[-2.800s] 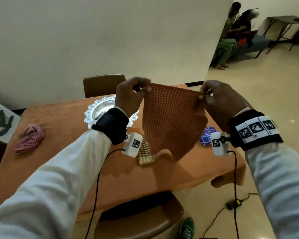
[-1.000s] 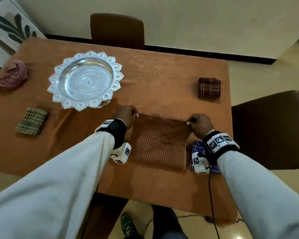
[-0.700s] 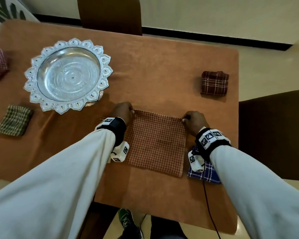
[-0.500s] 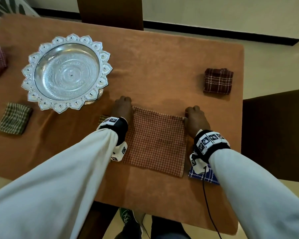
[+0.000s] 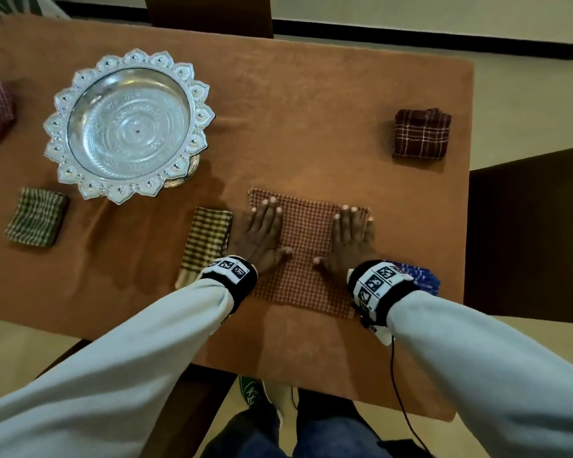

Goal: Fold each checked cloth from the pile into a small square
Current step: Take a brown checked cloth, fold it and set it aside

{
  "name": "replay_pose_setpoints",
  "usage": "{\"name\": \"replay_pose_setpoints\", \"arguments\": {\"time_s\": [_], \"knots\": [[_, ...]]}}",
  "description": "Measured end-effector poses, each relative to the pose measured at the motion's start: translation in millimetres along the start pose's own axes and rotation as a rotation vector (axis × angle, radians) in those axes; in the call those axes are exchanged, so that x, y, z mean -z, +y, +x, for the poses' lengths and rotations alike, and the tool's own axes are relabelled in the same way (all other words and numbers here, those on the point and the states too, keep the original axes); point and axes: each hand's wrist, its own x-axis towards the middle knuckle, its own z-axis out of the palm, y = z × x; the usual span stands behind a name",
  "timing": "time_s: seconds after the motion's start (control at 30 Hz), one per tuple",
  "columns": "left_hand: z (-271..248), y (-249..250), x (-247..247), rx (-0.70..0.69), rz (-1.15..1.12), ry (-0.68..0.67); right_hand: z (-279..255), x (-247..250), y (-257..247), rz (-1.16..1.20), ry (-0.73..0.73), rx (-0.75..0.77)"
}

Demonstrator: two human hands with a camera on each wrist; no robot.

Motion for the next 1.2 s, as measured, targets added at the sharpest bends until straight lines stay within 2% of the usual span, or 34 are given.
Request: {"name": "replay_pose_setpoints", "arguments": {"time_s": [0.1, 0.17, 0.27, 0.4, 0.47, 0.53, 0.6, 0.77, 0.83, 0.9, 0.97, 1.03, 1.1, 1.13, 1.2], "knots": [[-24.7, 23.2, -16.1, -0.202, -0.007, 0.047, -23.9, -15.7, -41.0, -0.017, -0.026, 0.157], [-44.9, 18.8, -28.6, -0.193, -0.001, 0.035, -36.6, -33.0, -44.4, -0.023, -0.043, 0.203], [-67.5, -0.5, -38.6, -0.073, -0.089, -0.002, -45.6, -47.7, -24.3, -0.030, -0.011, 0.157], [-77.9, 2.6, -23.0, 0.041, -0.088, -0.093, -48.6, -18.7, -12.7, -0.099, -0.139, 0.004], [-80.0, 12.5, -5.6, 0.194, -0.207, -0.031, -30.9, 15.6, -5.9, 0.021, -0.098, -0.032], [-80.4, 19.4, 4.5, 0.375, -0.323, 0.006, -4.8, 41.9, 8.4, 0.118, 0.055, -0.002], [-79.3, 24.2, 9.2, 0.533, -0.376, -0.067, 16.8, 56.9, 22.4, 0.164, 0.135, 0.034], [-69.4, 27.2, 16.7, 0.822, -0.461, -0.204, 46.5, 65.9, 38.8, 0.234, 0.099, 0.052], [-67.3, 20.8, 15.9, 0.879, -0.491, -0.239, 52.6, 67.9, 42.8, 0.292, 0.056, 0.031], [-66.7, 11.9, 14.5, 0.876, -0.503, -0.266, 55.8, 69.8, 45.2, 0.283, 0.038, -0.007], [-69.2, 5.0, 12.1, 0.843, -0.494, -0.285, 48.5, 71.4, 43.4, 0.216, 0.095, -0.065], [-72.7, 2.1, 11.9, 0.806, -0.533, -0.264, 29.6, 70.1, 32.8, 0.163, 0.217, -0.027], [-75.7, 2.6, 15.1, 0.789, -0.624, -0.166, 0.6, 57.3, 11.0, 0.211, 0.246, 0.142], [-77.8, 3.6, 17.4, 0.800, -0.701, -0.100, -16.9, 45.5, -2.7, 0.239, 0.178, 0.219], [-82.1, 1.7, 21.9, 0.807, -0.833, 0.048, -46.3, 19.1, -27.2, 0.233, -0.006, 0.276]]}}
